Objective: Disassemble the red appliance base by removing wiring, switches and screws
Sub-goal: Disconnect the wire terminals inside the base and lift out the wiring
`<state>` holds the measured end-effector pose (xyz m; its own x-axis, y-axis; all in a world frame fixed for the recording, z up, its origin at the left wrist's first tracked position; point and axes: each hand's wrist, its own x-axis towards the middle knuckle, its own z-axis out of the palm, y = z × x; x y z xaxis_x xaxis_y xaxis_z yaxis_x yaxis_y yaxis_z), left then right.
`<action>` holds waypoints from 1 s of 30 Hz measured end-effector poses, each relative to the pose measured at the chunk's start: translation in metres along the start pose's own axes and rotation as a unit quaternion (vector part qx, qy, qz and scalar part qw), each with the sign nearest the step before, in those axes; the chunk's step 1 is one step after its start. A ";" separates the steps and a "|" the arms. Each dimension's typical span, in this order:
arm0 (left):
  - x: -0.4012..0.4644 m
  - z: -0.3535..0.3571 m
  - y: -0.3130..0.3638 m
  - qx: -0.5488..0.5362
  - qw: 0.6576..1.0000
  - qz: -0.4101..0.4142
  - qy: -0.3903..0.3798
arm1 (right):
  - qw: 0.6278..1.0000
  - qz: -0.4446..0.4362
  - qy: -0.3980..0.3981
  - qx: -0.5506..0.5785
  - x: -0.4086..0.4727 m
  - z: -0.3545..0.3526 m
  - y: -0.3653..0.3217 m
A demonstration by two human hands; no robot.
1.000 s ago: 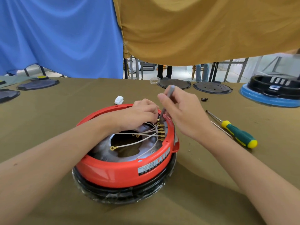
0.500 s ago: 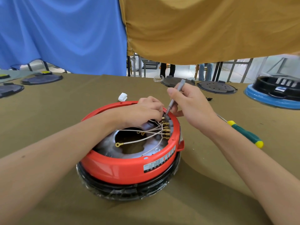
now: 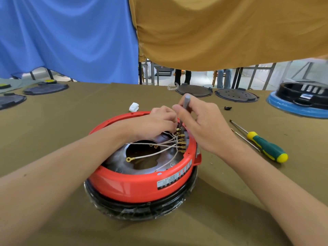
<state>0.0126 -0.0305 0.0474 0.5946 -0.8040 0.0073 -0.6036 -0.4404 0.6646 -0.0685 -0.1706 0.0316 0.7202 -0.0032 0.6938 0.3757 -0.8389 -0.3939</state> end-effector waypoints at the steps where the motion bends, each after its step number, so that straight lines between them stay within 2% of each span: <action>1: 0.000 0.000 0.000 0.000 1.000 0.004 0.000 | 1.000 0.003 0.004 0.000 0.000 0.002 0.000; 4: 0.001 0.000 -0.002 -0.010 1.000 -0.005 0.003 | 0.989 0.098 0.032 0.110 0.002 0.003 0.005; 8: 0.003 -0.002 -0.008 -0.003 1.000 -0.008 -0.013 | 0.946 0.203 0.030 0.252 0.004 0.001 0.016; 15: 0.005 -0.002 -0.013 -0.067 0.998 -0.009 -0.015 | 0.887 0.309 -0.020 0.342 0.001 0.005 0.030; 17: 0.005 -0.003 -0.014 -0.077 0.997 -0.009 -0.019 | 0.898 0.289 0.003 0.331 0.001 0.005 0.026; 21: 0.004 -0.002 -0.013 -0.077 0.997 -0.005 -0.011 | 0.957 0.166 0.058 0.233 0.000 0.002 0.012; 24: 0.003 -0.001 -0.009 -0.064 0.998 -0.004 0.002 | 0.990 0.069 0.044 0.112 -0.004 0.001 0.008; 27: 0.004 -0.001 -0.006 -0.042 0.999 -0.002 0.010 | 0.999 0.010 0.015 0.049 -0.004 -0.001 0.006; 30: 0.003 -0.002 -0.004 -0.012 1.000 0.004 0.007 | 0.999 -0.010 -0.017 0.027 -0.002 -0.003 0.007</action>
<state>0.0176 -0.0303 0.0459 0.5978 -0.8013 0.0232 -0.5958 -0.4247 0.6817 -0.0693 -0.1778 0.0293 0.7312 0.0327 0.6814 0.4203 -0.8083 -0.4122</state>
